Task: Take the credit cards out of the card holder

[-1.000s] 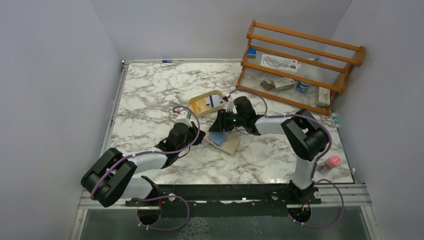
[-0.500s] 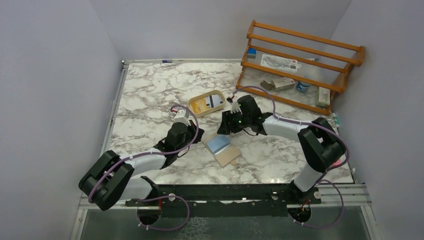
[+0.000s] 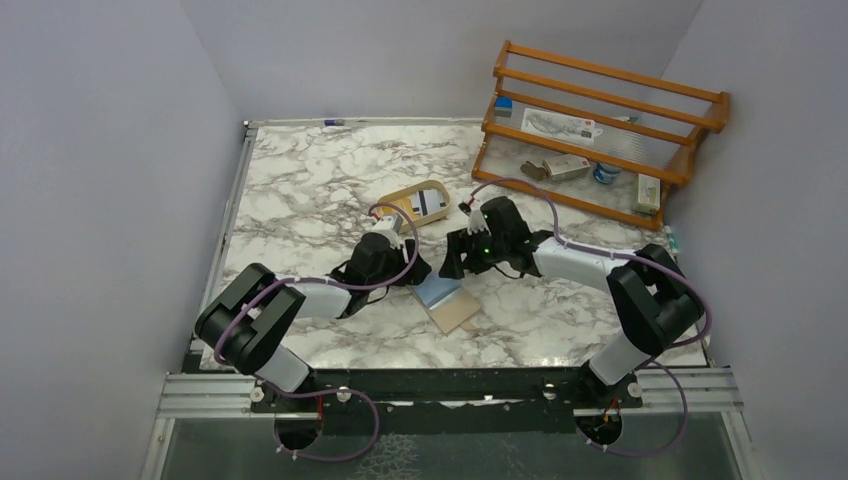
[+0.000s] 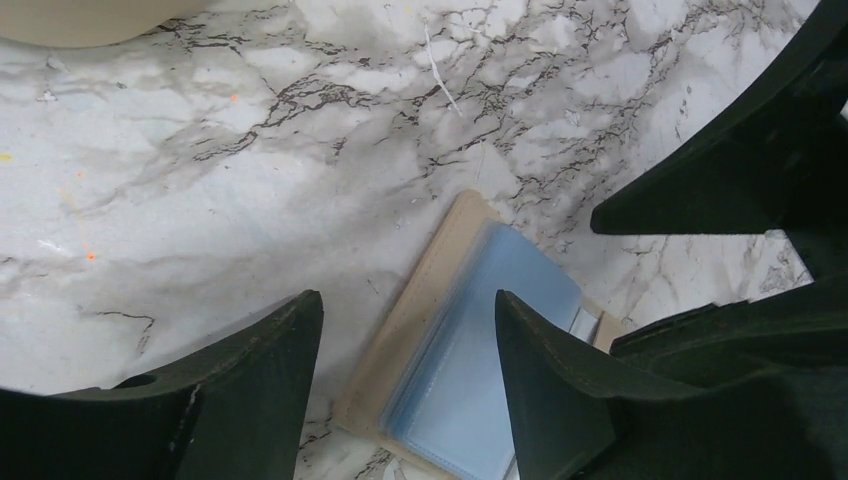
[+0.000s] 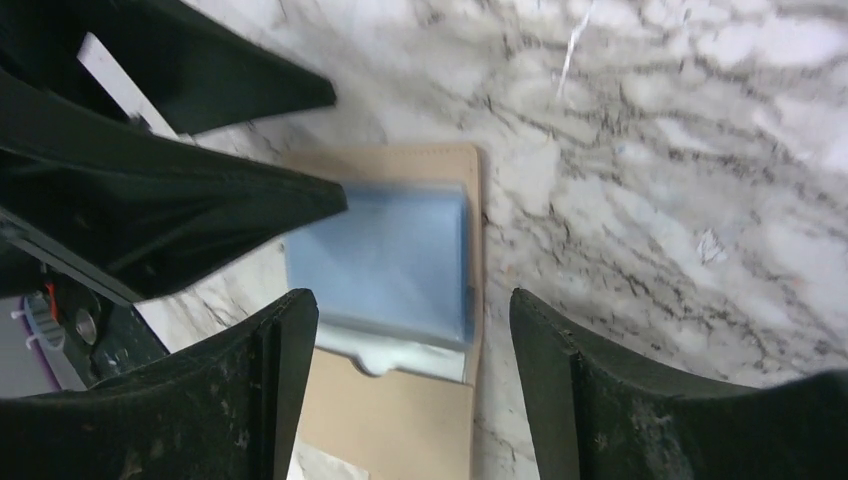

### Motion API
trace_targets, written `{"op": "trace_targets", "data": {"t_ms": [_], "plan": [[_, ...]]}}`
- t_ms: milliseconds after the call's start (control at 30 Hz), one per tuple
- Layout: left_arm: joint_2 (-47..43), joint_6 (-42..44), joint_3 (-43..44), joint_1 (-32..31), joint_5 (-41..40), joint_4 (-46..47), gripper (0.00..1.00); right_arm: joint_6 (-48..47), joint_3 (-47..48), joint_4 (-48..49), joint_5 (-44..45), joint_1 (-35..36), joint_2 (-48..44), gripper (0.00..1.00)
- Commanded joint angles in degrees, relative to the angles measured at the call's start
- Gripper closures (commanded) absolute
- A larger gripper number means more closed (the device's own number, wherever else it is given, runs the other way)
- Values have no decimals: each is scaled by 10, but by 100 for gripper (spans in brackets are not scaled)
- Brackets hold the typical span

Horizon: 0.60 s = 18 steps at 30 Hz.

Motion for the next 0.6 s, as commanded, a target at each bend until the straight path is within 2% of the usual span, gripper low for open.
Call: {"op": "trace_targets", "data": {"t_ms": [0, 333, 567], "plan": [[-10, 28, 1, 23, 45, -6, 33, 4, -48, 39, -47, -5, -2, 24], [-7, 32, -11, 35, 87, -12, 32, 18, -107, 93, -126, -7, 0, 21], [-32, 29, -41, 35, 85, -14, 31, 27, -134, 72, -103, -7, -22, 21]]}}
